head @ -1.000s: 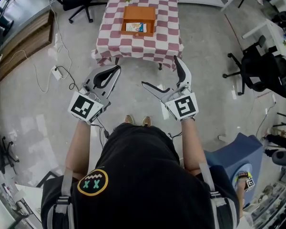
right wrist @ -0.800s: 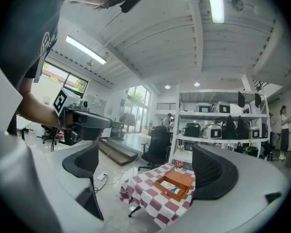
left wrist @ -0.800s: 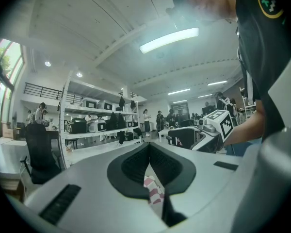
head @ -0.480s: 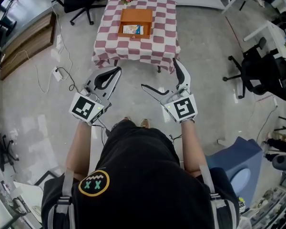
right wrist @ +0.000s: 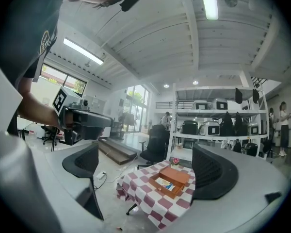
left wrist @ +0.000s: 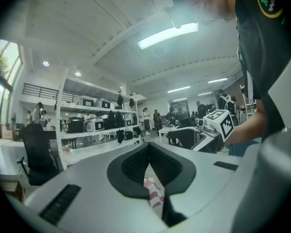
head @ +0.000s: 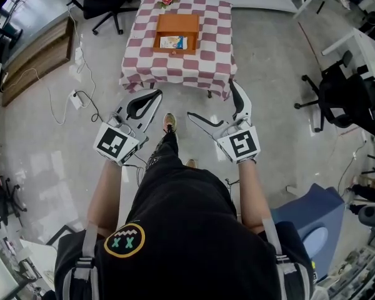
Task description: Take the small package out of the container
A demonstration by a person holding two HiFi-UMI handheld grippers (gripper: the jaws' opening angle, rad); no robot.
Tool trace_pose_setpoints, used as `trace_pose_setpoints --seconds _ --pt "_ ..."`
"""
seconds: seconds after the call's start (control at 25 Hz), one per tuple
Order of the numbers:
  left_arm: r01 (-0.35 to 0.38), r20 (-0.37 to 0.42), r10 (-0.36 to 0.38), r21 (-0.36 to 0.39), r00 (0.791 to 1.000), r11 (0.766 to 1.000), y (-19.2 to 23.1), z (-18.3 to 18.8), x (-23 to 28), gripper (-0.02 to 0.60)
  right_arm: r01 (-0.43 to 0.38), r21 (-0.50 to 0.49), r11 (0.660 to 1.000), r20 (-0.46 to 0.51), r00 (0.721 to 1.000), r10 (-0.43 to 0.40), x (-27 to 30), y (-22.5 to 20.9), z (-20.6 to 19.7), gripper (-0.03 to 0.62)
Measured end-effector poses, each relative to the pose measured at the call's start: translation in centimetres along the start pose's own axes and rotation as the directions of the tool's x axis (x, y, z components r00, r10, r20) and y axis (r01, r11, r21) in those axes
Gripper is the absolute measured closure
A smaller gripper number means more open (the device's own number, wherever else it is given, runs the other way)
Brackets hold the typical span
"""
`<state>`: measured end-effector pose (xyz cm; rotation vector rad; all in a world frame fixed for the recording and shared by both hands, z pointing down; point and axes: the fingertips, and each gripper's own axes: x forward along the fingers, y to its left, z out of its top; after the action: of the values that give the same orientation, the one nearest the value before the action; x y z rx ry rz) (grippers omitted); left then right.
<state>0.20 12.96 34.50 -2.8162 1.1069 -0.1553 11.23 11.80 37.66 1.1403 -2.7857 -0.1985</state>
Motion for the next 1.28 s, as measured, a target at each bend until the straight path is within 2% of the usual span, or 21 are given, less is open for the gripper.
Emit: trace_pose_setpoints --seconds 0.24,0.56,0.72,0.96,1.28 --pt "0.033 0.035 -0.033 -0.004 0.999 0.999 4.1 -1.5 2.8 0.563 0.011 0.002 1.000 -0.015 1.000 -0.011 4.3 -2.7 -1.1 -0.001" --pt "0.052 0.047 -0.050 -0.049 0.998 0.997 12.4 -3.9 7.7 0.565 0.019 0.012 1.000 -0.062 0.998 -0.019 12.5 -7.5 -3.1 -0.001" --pt "0.063 0.050 -0.060 -0.075 0.997 0.995 17.1 -5.0 9.9 0.563 0.025 0.018 1.000 -0.096 0.995 -0.024 16.8 -9.8 -3.6 -0.001" --pt "0.098 0.028 -0.097 -0.043 0.995 0.994 22.3 -6.4 13.5 0.564 0.042 0.024 0.999 -0.142 0.989 -0.038 22.7 -13.3 -4.3 -0.001" --pt "0.122 0.036 -0.119 -0.092 0.992 0.988 28.3 -7.1 16.7 0.565 0.064 0.034 0.997 -0.198 0.978 -0.056 28.7 -16.5 -6.1 -0.001"
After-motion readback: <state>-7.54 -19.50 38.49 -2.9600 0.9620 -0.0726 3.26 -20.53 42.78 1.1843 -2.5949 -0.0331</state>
